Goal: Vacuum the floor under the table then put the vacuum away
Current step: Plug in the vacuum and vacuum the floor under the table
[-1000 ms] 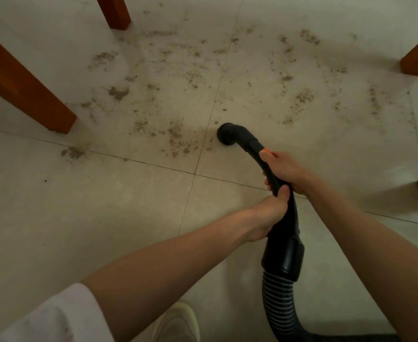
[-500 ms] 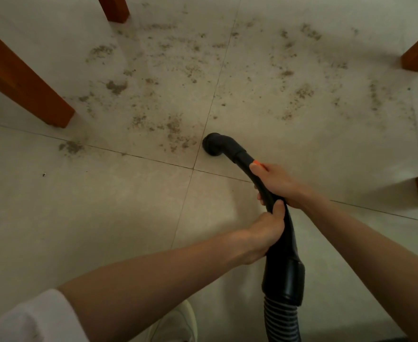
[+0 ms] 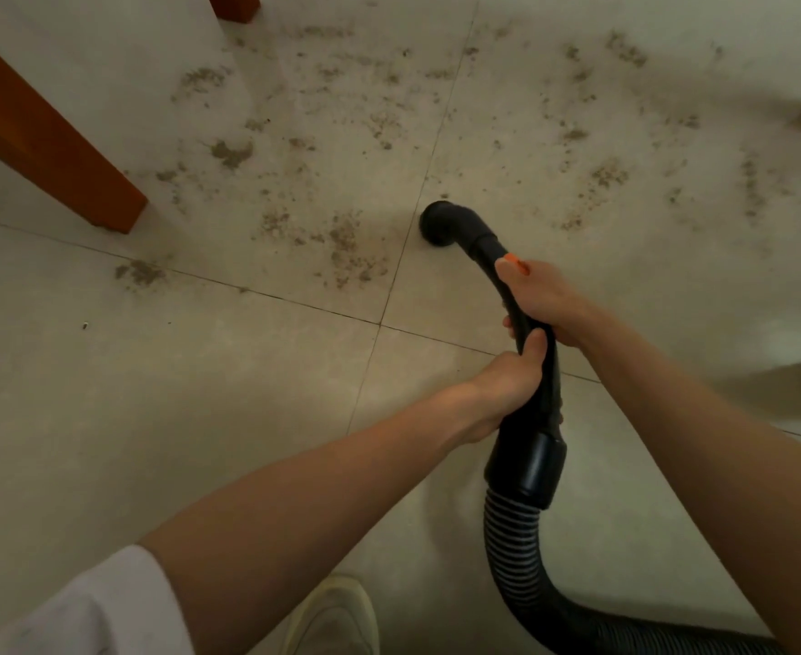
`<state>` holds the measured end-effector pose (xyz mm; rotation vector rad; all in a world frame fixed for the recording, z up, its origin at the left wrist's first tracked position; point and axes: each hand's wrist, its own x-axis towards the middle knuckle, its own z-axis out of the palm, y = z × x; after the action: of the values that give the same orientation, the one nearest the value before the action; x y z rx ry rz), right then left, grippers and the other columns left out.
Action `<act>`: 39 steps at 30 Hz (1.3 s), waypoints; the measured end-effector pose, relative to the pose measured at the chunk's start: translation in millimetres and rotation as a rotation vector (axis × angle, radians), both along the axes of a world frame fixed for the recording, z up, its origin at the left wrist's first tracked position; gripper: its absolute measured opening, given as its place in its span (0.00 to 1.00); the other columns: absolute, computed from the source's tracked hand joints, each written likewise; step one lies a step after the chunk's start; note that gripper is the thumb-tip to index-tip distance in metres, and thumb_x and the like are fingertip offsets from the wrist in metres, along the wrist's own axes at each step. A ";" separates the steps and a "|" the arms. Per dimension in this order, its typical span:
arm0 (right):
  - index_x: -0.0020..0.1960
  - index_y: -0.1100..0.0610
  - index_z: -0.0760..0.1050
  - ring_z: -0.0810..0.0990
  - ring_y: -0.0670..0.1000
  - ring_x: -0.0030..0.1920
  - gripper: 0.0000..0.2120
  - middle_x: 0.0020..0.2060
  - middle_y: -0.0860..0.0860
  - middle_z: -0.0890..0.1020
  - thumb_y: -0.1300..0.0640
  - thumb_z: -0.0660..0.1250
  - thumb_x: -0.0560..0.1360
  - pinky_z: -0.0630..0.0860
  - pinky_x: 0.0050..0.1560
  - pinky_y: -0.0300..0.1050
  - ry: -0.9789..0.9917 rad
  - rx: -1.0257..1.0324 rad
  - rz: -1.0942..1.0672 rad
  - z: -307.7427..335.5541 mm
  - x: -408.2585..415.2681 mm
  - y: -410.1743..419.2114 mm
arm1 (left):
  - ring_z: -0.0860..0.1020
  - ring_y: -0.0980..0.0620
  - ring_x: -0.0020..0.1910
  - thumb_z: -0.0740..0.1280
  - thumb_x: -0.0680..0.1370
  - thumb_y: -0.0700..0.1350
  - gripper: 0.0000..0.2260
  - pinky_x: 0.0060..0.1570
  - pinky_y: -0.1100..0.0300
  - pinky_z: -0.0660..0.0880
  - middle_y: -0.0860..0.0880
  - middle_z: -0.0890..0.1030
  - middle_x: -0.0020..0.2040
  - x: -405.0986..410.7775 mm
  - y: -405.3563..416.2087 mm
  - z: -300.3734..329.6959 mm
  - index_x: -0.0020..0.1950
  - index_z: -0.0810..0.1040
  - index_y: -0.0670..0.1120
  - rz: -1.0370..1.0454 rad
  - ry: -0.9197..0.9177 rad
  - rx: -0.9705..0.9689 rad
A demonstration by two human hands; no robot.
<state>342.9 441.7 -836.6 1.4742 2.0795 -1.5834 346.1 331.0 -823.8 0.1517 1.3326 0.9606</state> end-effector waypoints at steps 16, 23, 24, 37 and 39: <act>0.46 0.57 0.67 0.76 0.50 0.28 0.12 0.34 0.54 0.73 0.50 0.54 0.82 0.75 0.29 0.42 0.001 -0.005 0.208 -5.4 2.6 -37.5 | 0.77 0.47 0.37 0.46 0.82 0.59 0.22 0.53 0.51 0.76 0.43 0.76 0.38 15.7 -31.1 -4.6 0.44 0.69 0.44 0.094 -0.004 -0.081; 0.52 0.59 0.67 0.77 0.50 0.29 0.14 0.35 0.55 0.74 0.49 0.54 0.82 0.77 0.30 0.44 -0.029 -0.034 0.239 0.3 18.1 -47.3 | 0.77 0.48 0.33 0.45 0.82 0.58 0.24 0.52 0.53 0.76 0.44 0.76 0.33 30.8 -40.4 -2.7 0.44 0.70 0.42 0.098 -0.034 -0.110; 0.51 0.59 0.67 0.77 0.50 0.29 0.13 0.35 0.55 0.74 0.49 0.54 0.82 0.77 0.30 0.43 -0.031 -0.035 0.237 0.8 19.6 -48.6 | 0.77 0.48 0.33 0.45 0.82 0.58 0.24 0.52 0.53 0.76 0.44 0.76 0.33 32.2 -41.4 -2.9 0.43 0.70 0.42 0.102 -0.039 -0.114; 0.50 0.62 0.68 0.76 0.51 0.27 0.14 0.31 0.54 0.73 0.51 0.54 0.82 0.73 0.27 0.43 -0.026 0.031 0.309 5.6 -19.3 -48.5 | 0.77 0.47 0.35 0.48 0.82 0.58 0.20 0.49 0.52 0.77 0.42 0.76 0.37 1.6 -38.7 7.8 0.44 0.68 0.45 0.218 -0.075 -0.112; 0.50 0.62 0.68 0.76 0.52 0.27 0.14 0.31 0.54 0.74 0.51 0.54 0.82 0.74 0.29 0.44 -0.041 0.052 0.313 5.5 -31.7 -42.9 | 0.77 0.47 0.35 0.48 0.82 0.57 0.20 0.46 0.53 0.77 0.42 0.75 0.38 -9.5 -34.0 9.6 0.45 0.68 0.43 0.226 -0.083 -0.086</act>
<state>311.2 398.8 -831.1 1.1145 2.2115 -1.3789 336.5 297.0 -814.2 -0.1050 1.3309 1.0849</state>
